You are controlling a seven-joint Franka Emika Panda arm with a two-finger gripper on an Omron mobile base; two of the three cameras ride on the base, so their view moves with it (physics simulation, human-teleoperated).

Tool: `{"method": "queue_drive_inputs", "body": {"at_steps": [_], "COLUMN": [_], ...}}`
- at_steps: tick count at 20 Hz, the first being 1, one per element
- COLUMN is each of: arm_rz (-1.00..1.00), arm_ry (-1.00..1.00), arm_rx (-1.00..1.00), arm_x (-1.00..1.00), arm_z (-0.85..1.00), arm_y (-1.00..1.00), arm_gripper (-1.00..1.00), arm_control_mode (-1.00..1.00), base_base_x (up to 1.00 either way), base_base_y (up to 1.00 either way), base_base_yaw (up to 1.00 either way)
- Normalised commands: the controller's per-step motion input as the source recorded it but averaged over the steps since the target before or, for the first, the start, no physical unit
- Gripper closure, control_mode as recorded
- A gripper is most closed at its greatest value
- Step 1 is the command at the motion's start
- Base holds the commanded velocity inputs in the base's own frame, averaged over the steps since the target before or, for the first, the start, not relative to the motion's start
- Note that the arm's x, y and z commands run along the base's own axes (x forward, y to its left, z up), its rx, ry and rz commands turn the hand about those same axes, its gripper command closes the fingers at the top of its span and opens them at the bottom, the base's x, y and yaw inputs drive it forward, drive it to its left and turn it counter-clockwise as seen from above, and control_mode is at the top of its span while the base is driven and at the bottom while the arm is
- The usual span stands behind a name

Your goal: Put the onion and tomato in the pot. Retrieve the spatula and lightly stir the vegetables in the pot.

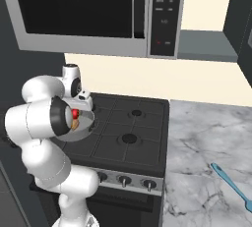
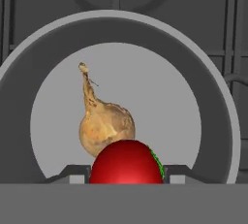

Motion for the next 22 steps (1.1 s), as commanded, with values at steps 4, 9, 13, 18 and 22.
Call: {"method": "queue_drive_inputs", "body": {"at_steps": [4, 9, 13, 18, 22], "arm_rz": [0.00, 0.00, 0.00, 0.00, -0.07], "arm_ry": [0.00, 0.00, 0.00, 0.00, -0.06], "arm_rx": [0.00, 0.00, 0.00, 0.00, 0.00], "arm_x": [0.00, 0.00, 0.00, -0.10, -0.61], "arm_z": [0.00, 0.00, 0.00, 0.17, 0.00], "arm_y": [0.00, 0.00, 0.00, -0.13, -0.69], "arm_gripper": [-1.00, -1.00, -1.00, -1.00, -1.00], "arm_control_mode": [-1.00, -1.00, -1.00, -1.00, -1.00], "base_base_x": [0.00, 0.00, 0.00, 0.00, 0.00], "base_base_y": [0.00, 0.00, 0.00, 0.00, 0.00], "base_base_yaw": [0.00, 0.00, 0.00, 0.00, 0.00]}}
